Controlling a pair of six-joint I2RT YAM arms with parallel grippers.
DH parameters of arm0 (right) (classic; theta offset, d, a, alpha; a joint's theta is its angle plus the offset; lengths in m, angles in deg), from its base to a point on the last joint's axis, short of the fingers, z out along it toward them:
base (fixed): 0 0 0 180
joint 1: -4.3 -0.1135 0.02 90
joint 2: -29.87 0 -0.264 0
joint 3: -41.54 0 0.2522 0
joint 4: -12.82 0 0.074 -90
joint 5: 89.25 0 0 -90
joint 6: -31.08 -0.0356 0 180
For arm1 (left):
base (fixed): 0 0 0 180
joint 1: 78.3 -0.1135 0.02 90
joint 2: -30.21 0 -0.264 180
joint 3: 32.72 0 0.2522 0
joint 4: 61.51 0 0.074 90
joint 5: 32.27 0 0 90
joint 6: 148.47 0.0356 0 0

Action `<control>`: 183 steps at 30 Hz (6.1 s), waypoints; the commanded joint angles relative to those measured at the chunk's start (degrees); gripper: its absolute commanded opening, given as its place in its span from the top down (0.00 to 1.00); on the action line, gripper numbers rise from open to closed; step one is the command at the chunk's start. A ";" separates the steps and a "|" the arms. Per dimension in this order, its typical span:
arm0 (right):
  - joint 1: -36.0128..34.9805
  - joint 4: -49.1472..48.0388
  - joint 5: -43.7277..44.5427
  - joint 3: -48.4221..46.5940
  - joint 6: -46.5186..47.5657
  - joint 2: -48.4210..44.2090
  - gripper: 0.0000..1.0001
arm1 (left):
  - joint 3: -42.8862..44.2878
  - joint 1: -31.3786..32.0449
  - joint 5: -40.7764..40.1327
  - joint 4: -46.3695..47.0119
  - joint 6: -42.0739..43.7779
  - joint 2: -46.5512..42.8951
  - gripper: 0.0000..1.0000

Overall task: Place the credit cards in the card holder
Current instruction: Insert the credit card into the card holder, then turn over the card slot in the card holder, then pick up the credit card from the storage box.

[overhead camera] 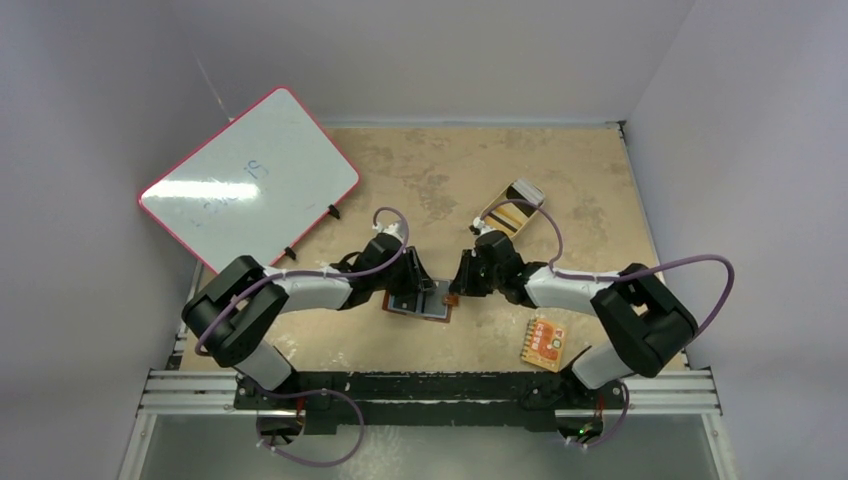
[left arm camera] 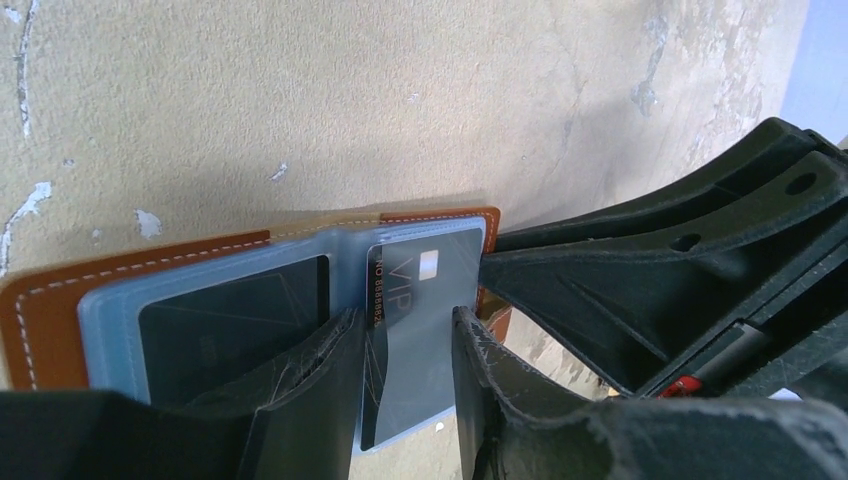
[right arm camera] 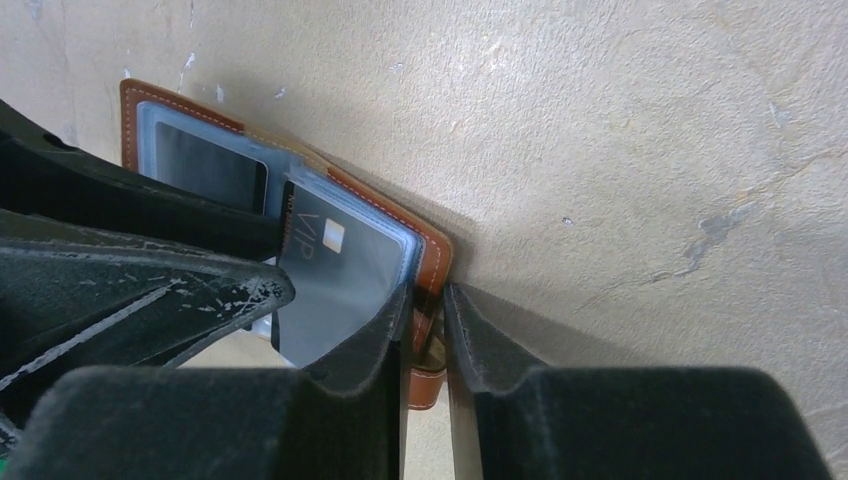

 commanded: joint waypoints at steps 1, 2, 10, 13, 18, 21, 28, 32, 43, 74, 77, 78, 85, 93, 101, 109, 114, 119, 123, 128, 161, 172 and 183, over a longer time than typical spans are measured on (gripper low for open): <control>-0.38 1.32 -1.74 -2.83 1.14 -0.48 0.78 | 1.06 0.83 0.19 1.47 -0.66 -4.79 0.63; -0.37 2.46 -0.72 -3.05 1.12 -1.03 0.77 | 1.23 0.84 -0.54 0.09 -0.55 -5.71 0.62; -0.37 11.36 2.49 -5.63 1.69 -6.91 0.69 | 2.76 0.37 -6.47 -10.56 1.39 -11.15 0.56; -0.41 11.91 3.62 -6.92 1.30 -8.27 0.65 | 2.77 0.29 -6.85 -11.30 1.86 -11.19 0.56; -1.39 9.77 0.70 -6.06 -2.68 -10.26 0.59 | 4.60 -0.67 -9.85 -17.69 3.63 -11.35 0.56; -2.56 9.30 0.99 -6.21 -3.94 -10.37 0.55 | 5.20 -1.77 -11.00 -20.83 5.03 -12.79 0.56; -6.69 5.55 -0.88 -7.34 -8.10 -7.81 0.51 | 4.49 -6.14 -11.68 -26.14 7.07 -14.57 0.57; -10.35 2.48 -0.59 -7.41 -11.13 -4.93 0.49 | 2.97 -8.29 -10.53 -26.64 7.10 -15.72 0.57; -11.94 12.90 8.40 -8.96 -10.17 -3.16 0.42 | -0.83 -9.19 -7.14 -24.40 6.81 -15.50 0.59; -11.33 11.02 7.79 -5.34 -10.31 -6.95 0.38 | -6.76 -9.20 2.87 -13.69 1.19 -16.49 1.00; -11.30 8.63 6.34 -4.59 -10.62 -6.06 0.37 | -6.99 -9.20 2.08 -13.85 1.01 -17.31 1.00; -11.42 7.78 5.65 -4.53 -10.59 -5.78 0.38 | -7.13 -9.19 2.05 -13.64 0.86 -17.56 1.00; -11.53 10.07 6.89 -5.06 -10.52 -4.46 0.36 | -7.69 -9.18 1.53 -13.37 0.92 -18.97 1.00; -11.42 10.37 8.98 -4.63 -10.18 -2.01 0.32 | -8.29 -9.23 0.86 -13.81 1.71 -18.75 1.00; -11.38 12.05 13.23 -5.69 -9.63 -1.37 0.28 | -8.37 -9.18 0.49 -14.21 2.18 -18.74 1.00; -11.35 11.62 13.15 -6.30 -8.93 0.17 0.26 | -8.43 -9.18 0.43 -13.88 2.34 -18.42 1.00; -11.26 12.41 15.31 -6.65 -8.50 -0.20 0.25 | -8.65 -9.18 0.22 -14.08 2.58 -18.33 1.00; -10.83 12.73 16.80 -7.07 -7.39 0.15 0.23 | -8.65 -9.18 0.10 -14.13 2.58 -18.25 1.00; -10.66 12.93 17.33 -7.71 -6.35 1.12 0.22 | -8.70 -9.20 -0.07 -14.00 2.58 -18.11 1.00; -10.43 9.78 15.24 -7.26 -4.43 0.70 0.21 | -8.86 -9.18 -0.11 -13.93 2.52 -17.88 1.00; -9.23 -19.54 -11.53 -2.70 -10.94 -1.16 0.23 | -9.35 -9.18 -0.47 -12.65 1.21 -17.38 1.00; -1.94 -1.99 -6.69 -10.81 3.57 -5.66 0.26 | -8.52 -9.18 -2.33 -14.75 0.17 -18.45 0.79; 7.67 23.68 19.88 -34.70 29.98 0.87 0.28 | -5.11 -9.19 -6.45 -20.29 0.82 -21.06 0.65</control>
